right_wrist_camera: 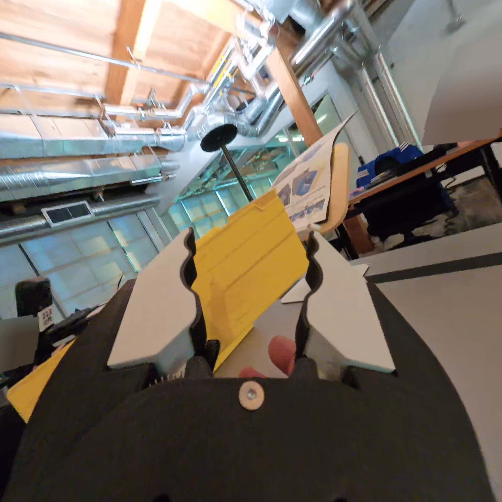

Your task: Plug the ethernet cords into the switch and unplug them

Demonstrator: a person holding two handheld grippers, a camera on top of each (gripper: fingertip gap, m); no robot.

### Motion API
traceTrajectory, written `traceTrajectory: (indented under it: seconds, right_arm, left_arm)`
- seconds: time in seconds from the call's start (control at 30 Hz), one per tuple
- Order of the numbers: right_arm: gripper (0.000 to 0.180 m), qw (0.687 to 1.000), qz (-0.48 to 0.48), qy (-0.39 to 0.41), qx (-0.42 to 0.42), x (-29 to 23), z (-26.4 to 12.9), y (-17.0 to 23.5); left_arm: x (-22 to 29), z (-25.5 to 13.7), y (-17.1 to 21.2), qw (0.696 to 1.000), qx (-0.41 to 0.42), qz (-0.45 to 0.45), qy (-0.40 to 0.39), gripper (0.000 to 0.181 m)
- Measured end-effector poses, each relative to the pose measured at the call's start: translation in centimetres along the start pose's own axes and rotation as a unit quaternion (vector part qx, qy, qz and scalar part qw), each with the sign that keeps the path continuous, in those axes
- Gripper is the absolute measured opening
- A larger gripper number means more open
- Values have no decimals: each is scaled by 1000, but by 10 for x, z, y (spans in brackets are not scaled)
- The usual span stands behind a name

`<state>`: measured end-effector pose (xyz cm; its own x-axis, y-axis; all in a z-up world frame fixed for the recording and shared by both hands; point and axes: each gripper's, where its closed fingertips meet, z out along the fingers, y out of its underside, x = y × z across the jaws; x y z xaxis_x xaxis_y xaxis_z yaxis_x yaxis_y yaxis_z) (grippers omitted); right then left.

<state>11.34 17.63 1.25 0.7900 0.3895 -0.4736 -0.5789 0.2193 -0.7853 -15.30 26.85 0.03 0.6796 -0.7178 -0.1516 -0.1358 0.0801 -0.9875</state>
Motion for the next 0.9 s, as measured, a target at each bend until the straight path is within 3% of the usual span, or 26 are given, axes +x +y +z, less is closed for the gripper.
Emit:
traceTrajectory:
  seconds: [0.13, 0.27, 0.47, 0.67, 0.9]
  right_arm:
    - [83, 999, -25, 2, 36, 1, -29, -23]
    - [93, 997, -70, 6, -16, 2, -33, -9]
    - [101, 978, -155, 76, -117, 42, -36, 12]
    - [97, 962, -186, 103, -171, 71, -46, 27]
    - [95, 947, -200, 140, -210, 100, -56, 31]
  left_arm:
    - [50, 40, 14, 999, -28, -1, 35, 5]
    - [99, 72, 33, 997, -51, 17, 63, 5]
    - [139, 106, 62, 995, -65, -16, 76, 8]
    - [172, 119, 93, 986, -95, -67, 116, 21]
    - [204, 115, 96, 982, -86, -76, 150, 39]
